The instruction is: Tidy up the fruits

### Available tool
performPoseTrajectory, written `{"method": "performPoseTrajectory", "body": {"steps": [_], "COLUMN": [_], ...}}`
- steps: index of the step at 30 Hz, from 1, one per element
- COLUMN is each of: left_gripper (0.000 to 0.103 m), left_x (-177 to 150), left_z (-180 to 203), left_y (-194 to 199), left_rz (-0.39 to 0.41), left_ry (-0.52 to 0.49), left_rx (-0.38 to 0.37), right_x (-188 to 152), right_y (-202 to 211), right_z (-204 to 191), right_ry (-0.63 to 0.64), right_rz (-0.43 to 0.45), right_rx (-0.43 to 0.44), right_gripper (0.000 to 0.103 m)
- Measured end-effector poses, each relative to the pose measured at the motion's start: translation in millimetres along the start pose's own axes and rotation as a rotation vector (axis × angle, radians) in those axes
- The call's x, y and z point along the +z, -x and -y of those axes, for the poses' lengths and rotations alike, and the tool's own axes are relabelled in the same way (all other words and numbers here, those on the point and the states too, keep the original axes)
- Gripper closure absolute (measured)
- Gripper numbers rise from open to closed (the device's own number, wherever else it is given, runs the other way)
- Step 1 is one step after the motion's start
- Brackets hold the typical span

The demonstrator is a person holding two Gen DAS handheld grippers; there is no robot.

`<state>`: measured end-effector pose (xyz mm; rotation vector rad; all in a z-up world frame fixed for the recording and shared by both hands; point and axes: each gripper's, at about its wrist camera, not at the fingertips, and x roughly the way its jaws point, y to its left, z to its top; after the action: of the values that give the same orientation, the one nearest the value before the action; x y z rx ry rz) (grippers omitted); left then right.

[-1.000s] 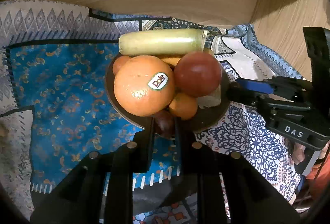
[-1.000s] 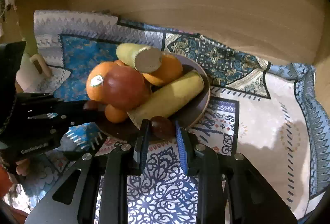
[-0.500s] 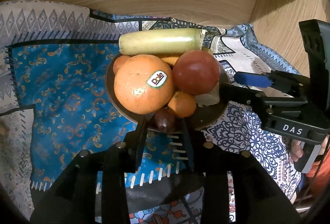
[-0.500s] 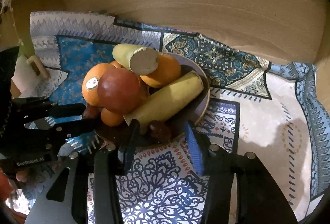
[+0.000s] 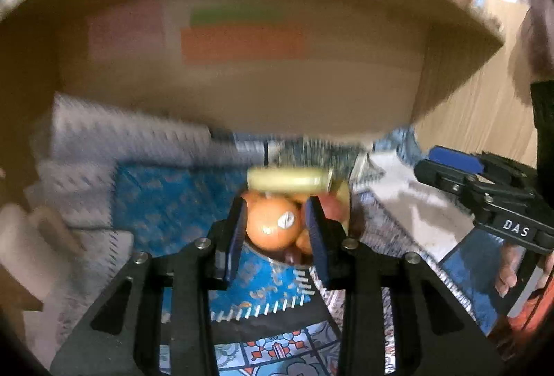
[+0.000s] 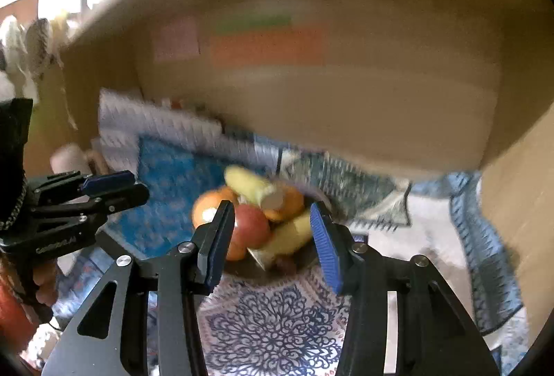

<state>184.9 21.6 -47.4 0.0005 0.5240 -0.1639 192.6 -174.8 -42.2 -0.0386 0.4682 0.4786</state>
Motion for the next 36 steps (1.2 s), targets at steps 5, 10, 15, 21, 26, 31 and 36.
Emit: {"method": "performPoseTrajectory", "body": {"steps": [5, 10, 15, 21, 26, 31, 36], "left_gripper": [0.053, 0.043, 0.033, 0.012, 0.002, 0.000, 0.000], "left_x": [10.0, 8.8, 2.7, -6.5, -12.6, -15.2, -15.7], "left_z": [3.7, 11.5, 17.1, 25.9, 30.4, 31.4, 31.9], "left_y": [53.5, 103.8, 142.6, 170.0, 178.6, 182.3, 181.2], "left_rz": [0.151, 0.267, 0.335, 0.379, 0.399, 0.400, 0.399], "left_ry": [0.004, -0.001, 0.004, -0.004, -0.003, 0.000, -0.001], "left_rx": [0.035, 0.057, 0.060, 0.070, 0.087, 0.083, 0.090], "right_x": [10.1, 8.7, 1.3, -5.6, -9.4, -13.2, -14.9], "right_y": [48.1, 90.0, 114.0, 136.3, 149.2, 155.7, 158.9], "right_z": [-15.8, -31.9, -45.2, -55.5, -59.3, -59.6, -65.3], "right_ry": [-0.003, -0.012, -0.018, -0.021, -0.016, -0.027, 0.002], "right_rz": [0.125, 0.226, 0.289, 0.338, 0.363, 0.386, 0.395], "right_rx": [-0.011, -0.016, -0.028, -0.059, -0.087, -0.109, -0.121], "right_gripper": [0.061, 0.061, 0.050, 0.028, 0.016, 0.000, 0.000]}}
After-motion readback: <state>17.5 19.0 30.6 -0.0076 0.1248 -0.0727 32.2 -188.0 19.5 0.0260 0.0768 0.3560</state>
